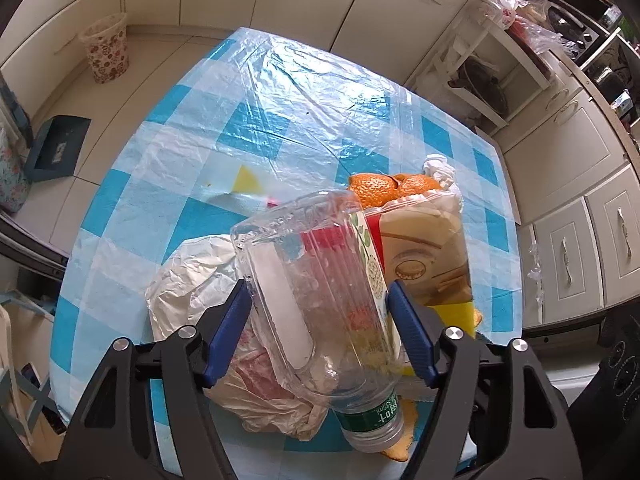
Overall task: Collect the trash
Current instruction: 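Close the left tool on the clear bottle while the right tool pinches the yellow strip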
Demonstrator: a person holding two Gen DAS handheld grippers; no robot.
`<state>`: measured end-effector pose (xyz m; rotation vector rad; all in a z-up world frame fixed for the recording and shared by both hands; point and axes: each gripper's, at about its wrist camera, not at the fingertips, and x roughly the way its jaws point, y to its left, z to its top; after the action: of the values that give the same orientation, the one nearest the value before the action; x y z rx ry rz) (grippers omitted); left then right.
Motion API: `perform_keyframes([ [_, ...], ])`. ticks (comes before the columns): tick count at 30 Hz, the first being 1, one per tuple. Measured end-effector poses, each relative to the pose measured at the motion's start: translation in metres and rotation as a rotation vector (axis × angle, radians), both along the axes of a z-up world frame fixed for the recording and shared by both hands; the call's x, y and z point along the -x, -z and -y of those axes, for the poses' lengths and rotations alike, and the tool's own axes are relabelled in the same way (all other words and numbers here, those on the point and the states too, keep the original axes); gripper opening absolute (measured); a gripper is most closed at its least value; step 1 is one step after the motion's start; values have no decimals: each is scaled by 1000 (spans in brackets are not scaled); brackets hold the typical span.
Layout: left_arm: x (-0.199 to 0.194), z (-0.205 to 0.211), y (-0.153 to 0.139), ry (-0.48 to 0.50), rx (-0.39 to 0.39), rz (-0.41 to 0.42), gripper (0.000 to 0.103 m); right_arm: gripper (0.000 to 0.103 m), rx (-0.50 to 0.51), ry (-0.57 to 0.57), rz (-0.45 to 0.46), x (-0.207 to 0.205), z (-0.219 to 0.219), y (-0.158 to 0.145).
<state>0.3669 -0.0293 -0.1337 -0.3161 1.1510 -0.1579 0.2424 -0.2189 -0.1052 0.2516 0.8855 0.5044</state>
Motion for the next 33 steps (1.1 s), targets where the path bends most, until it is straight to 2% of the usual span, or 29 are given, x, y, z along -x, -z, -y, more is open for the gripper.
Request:
perform_keyframes([
  [4,0,5,0,23,-8,2,64,4,-40,0,-13,0,4,1],
  [9,-2,19,18,69,-53,-68,64,4,-32,-7,-12,1,1,2],
  [13,2,14,13,48,-53,-43,61,4,-54,5,-15,1,4,3],
  [18,9,-2,-5,24,-19,19,57,3,-143,15,8,2,13,-4],
  [28,27,-25,-40,33,133,142,53,3,-226,54,129,19,33,-32],
  [29,28,-27,-42,38,157,147,53,3,-235,61,136,20,36,-34],
  [31,27,-33,-39,50,267,120,53,3,-252,78,146,21,44,-38],
  [33,25,-37,-35,37,294,104,53,3,-265,95,155,23,50,-40],
])
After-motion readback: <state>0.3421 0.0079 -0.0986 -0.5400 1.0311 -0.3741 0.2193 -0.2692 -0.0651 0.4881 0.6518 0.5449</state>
